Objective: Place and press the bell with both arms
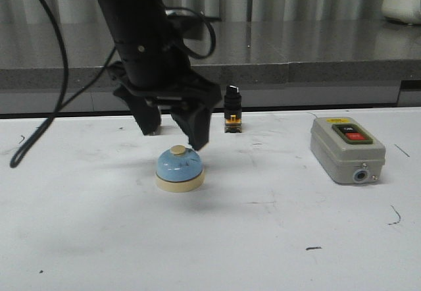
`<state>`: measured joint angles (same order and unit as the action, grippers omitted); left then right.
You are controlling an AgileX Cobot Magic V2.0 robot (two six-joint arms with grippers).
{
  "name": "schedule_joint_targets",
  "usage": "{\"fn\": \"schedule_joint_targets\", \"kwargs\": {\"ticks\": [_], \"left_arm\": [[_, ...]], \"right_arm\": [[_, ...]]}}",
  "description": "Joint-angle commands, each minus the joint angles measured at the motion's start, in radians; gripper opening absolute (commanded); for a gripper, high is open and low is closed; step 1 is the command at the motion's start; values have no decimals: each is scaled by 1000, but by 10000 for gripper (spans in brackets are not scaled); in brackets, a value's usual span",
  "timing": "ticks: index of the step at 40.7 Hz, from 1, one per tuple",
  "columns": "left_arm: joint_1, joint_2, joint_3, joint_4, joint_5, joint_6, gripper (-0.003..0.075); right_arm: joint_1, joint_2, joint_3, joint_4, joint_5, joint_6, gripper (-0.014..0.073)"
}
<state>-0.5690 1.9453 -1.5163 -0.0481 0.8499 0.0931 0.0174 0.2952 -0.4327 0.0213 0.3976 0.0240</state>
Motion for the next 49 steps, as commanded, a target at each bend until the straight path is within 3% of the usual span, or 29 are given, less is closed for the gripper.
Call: {"fn": "schedule_joint_targets", "kwargs": {"ticks": [1,4,15,18,27,44,49], "left_arm": [[61,-114,19,-6,14,-5,526],[115,-149,63,-14,36,-5,464],[364,-348,325,-83,-5,-5,69],[412,-406,388,-96,-37,-5,-9],[511,-646,605,-117,-159,-5,-20],[487,-1243,972,-127,-555,-5,-20],[487,-1410,1044,-127,-596,-5,-20]], "right_arm": [[-5,17,-39,-5,-88,0,-69],[-5,17,-39,-5,-88,0,-69],[-5,17,-39,-5,-86,0,-69],[-5,17,-39,-5,-84,0,-69],[-5,17,-39,-5,-83,0,-69],[-5,17,-38,-5,-50,0,-69],[-5,20,-38,-5,-37,0,-69]]}}
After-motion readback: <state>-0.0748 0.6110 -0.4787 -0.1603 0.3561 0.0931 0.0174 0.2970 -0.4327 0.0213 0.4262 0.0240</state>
